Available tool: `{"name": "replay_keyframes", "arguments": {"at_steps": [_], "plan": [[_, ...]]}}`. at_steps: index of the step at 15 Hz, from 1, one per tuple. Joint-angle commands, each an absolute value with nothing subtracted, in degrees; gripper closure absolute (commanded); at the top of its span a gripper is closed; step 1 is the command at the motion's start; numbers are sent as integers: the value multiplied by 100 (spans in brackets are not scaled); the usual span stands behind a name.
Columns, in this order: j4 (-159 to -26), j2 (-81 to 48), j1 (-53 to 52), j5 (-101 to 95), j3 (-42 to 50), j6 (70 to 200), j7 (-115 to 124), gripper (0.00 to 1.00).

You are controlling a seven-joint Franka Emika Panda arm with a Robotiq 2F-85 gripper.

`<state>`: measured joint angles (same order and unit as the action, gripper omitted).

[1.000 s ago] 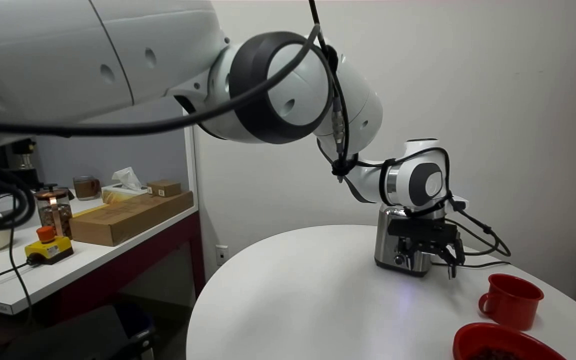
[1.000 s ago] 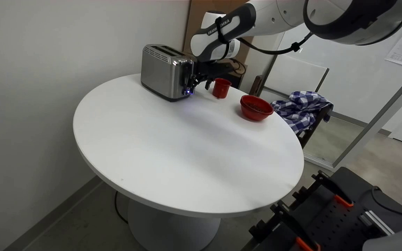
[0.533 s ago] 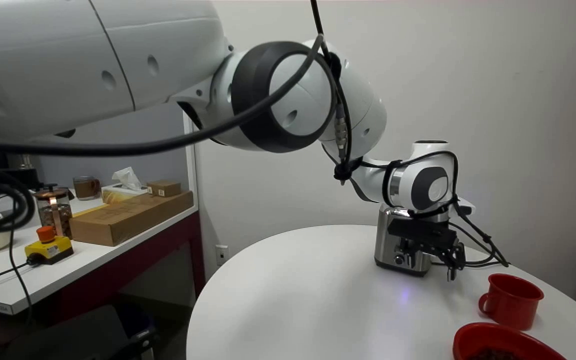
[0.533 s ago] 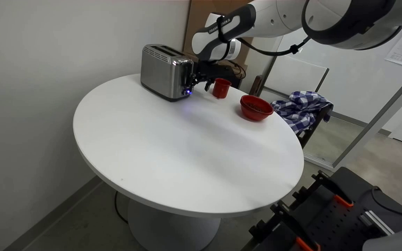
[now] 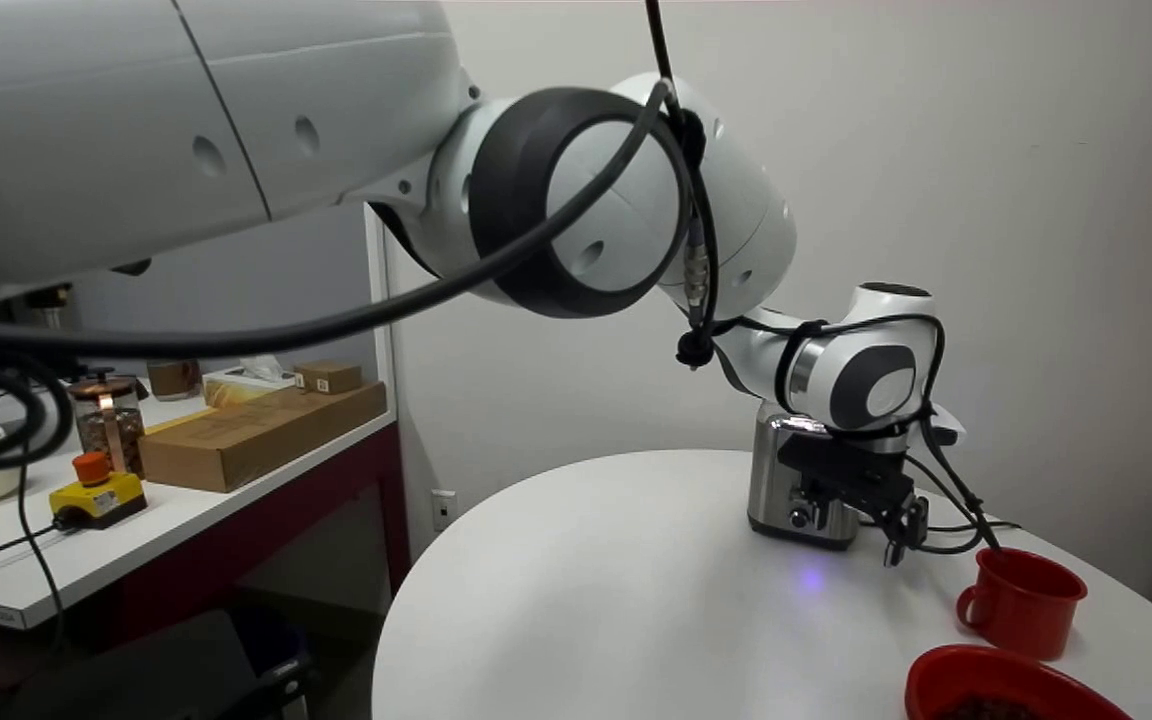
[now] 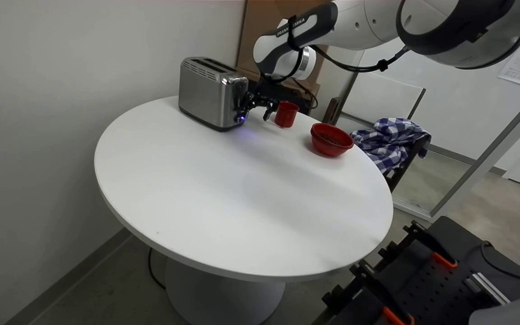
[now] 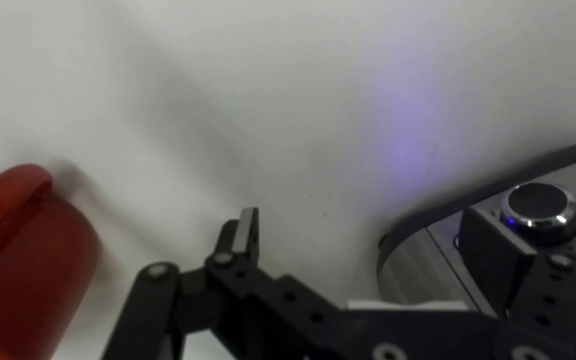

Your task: Press the button on the toaster

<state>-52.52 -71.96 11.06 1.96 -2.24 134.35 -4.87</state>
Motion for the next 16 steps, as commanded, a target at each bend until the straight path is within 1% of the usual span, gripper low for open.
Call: {"name": "replay_keyframes", "arguments": {"at_steps": [1, 7, 10, 16], "plan": [[-5252, -7195, 1108, 200, -228, 13436, -487, 0], [-5252, -7195, 1108, 202, -235, 13436, -487, 0], [-5673, -6840, 1038, 88, -138, 13590, -507, 0], [-6868, -5671, 685, -519, 100, 13306, -884, 0]]}}
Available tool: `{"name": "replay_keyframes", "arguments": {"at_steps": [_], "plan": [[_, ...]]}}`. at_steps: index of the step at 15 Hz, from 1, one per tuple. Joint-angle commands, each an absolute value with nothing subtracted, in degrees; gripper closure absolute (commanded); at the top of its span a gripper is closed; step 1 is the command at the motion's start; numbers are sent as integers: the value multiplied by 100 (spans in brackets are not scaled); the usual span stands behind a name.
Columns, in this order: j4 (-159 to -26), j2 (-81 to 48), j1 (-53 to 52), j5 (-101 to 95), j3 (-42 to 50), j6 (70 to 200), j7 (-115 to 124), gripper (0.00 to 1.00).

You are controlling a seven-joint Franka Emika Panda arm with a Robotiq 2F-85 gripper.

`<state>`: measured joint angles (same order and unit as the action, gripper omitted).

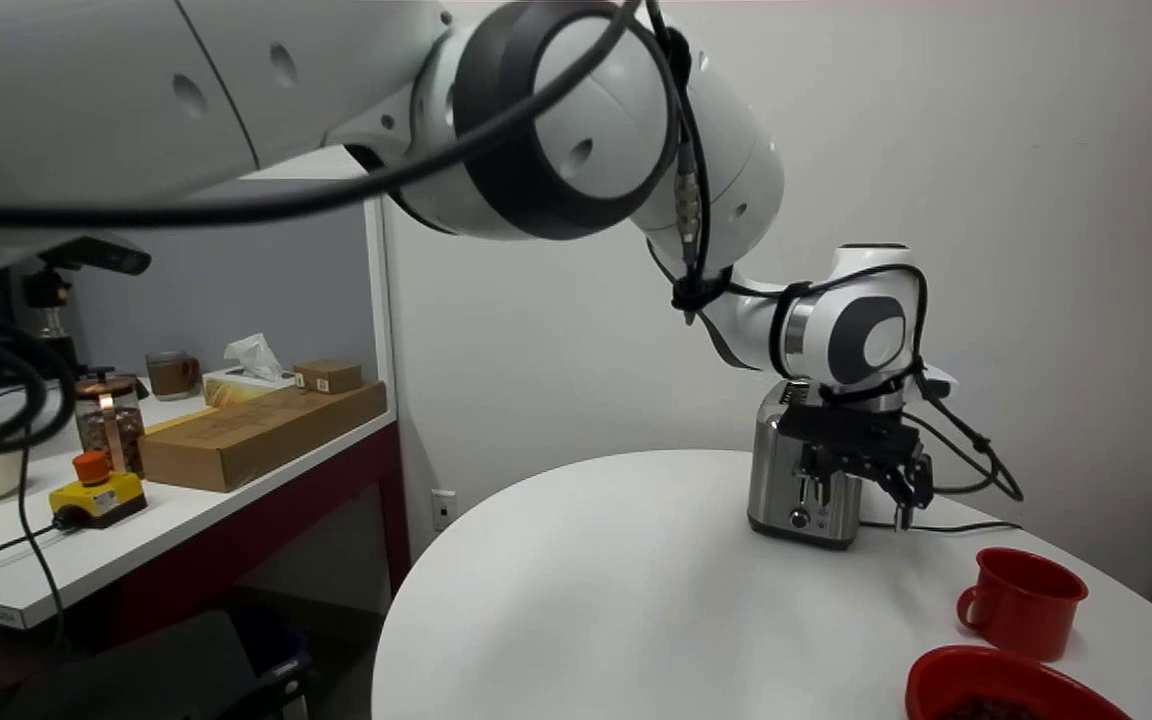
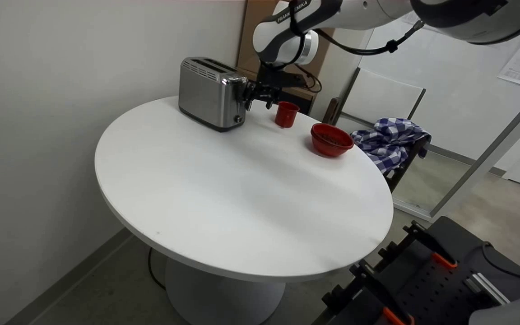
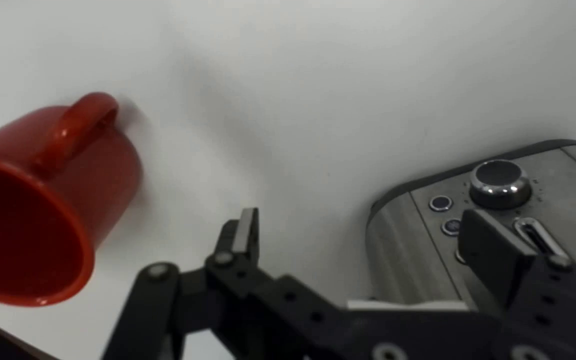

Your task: Press the button on the toaster

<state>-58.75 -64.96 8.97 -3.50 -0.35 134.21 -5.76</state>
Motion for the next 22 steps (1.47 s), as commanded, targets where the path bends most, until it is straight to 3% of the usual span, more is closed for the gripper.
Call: {"name": "replay_keyframes", "arguments": {"at_steps": [1, 16, 22], "plan": [[-7154, -5416, 602, -636, 124, 13303, -939, 0], [-10486, -2921, -384, -740, -81, 14962, -128, 0], [-11668, -1994, -306, -520, -208, 14856, -197, 0]]}}
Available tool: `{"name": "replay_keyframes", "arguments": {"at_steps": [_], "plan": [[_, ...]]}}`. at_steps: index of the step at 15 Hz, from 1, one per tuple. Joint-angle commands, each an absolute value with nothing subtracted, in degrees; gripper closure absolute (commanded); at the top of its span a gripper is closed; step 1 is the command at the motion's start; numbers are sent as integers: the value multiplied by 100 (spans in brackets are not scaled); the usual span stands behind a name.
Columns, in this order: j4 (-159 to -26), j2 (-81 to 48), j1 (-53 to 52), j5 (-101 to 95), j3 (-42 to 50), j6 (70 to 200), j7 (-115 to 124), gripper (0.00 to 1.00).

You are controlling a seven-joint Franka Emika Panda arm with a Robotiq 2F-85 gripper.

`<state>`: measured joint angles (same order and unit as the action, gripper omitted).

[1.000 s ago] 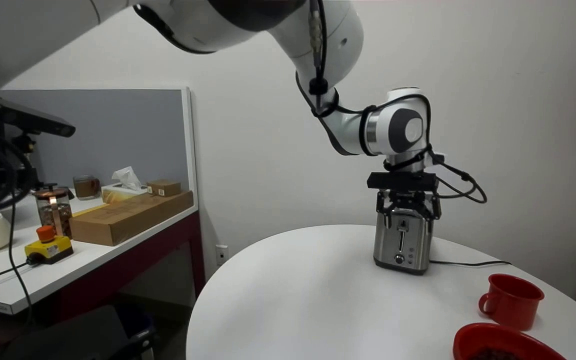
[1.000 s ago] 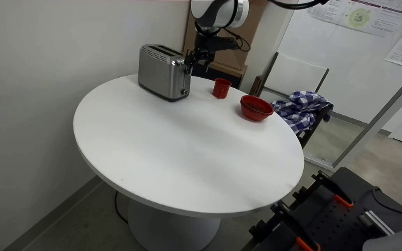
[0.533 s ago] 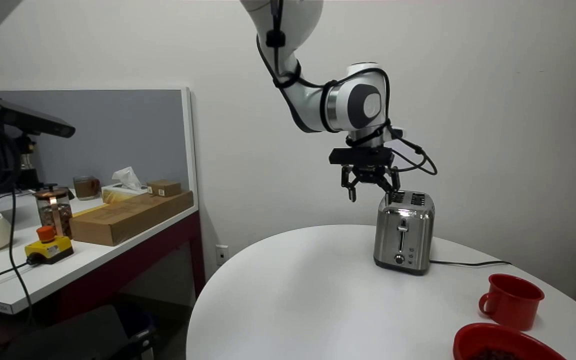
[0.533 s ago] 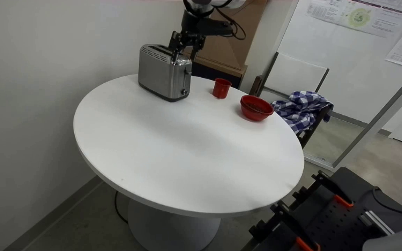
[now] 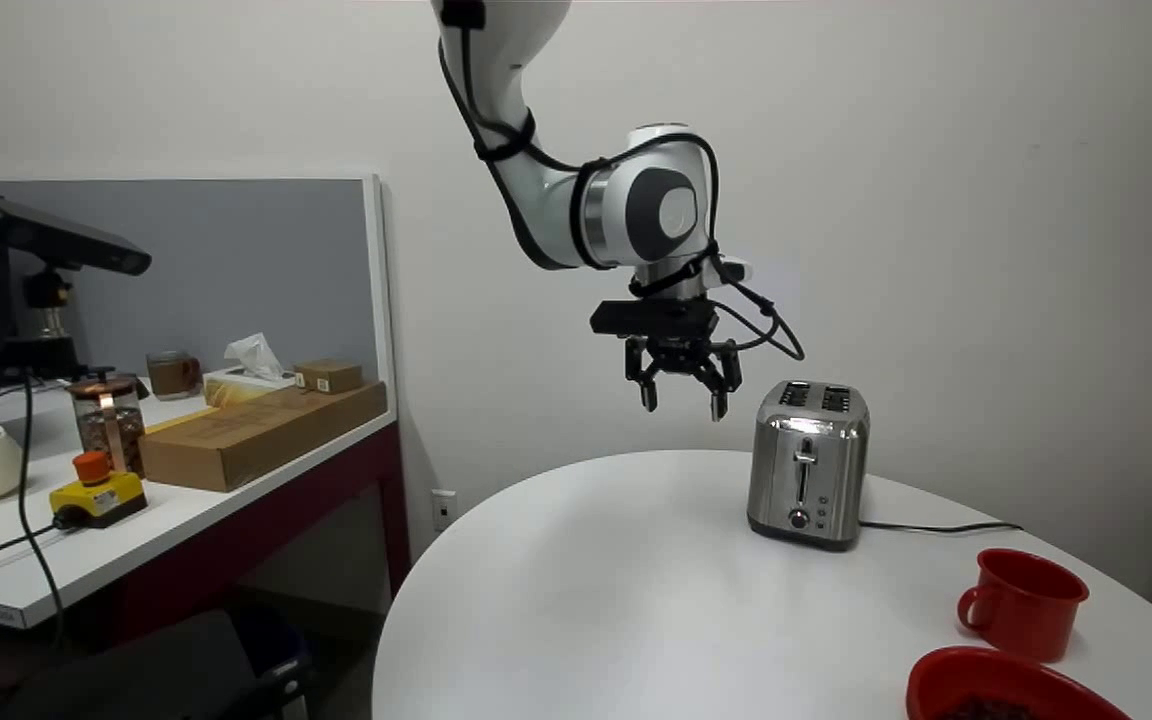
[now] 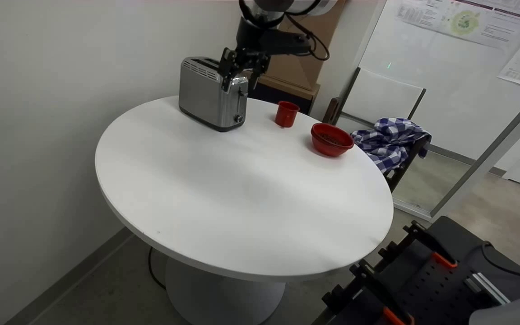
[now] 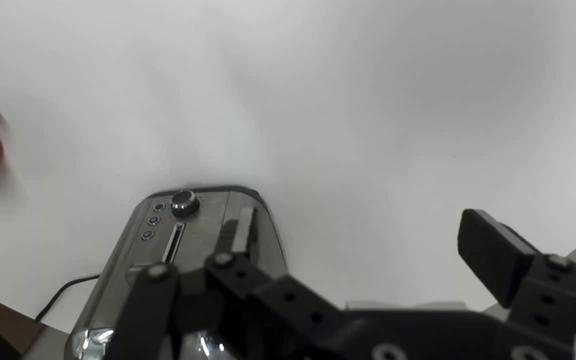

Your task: Press the button on the toaster

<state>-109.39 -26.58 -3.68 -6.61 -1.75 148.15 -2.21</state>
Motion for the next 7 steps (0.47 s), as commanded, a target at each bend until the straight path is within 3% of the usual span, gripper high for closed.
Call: {"name": "replay_keyframes", "arguments": {"at_steps": [1, 7], "plan": [[-11115, -2502, -363, -621, -169, 14804, -228, 0], [-11191, -2460, -358, -619, -169, 14798, -228, 0]]}}
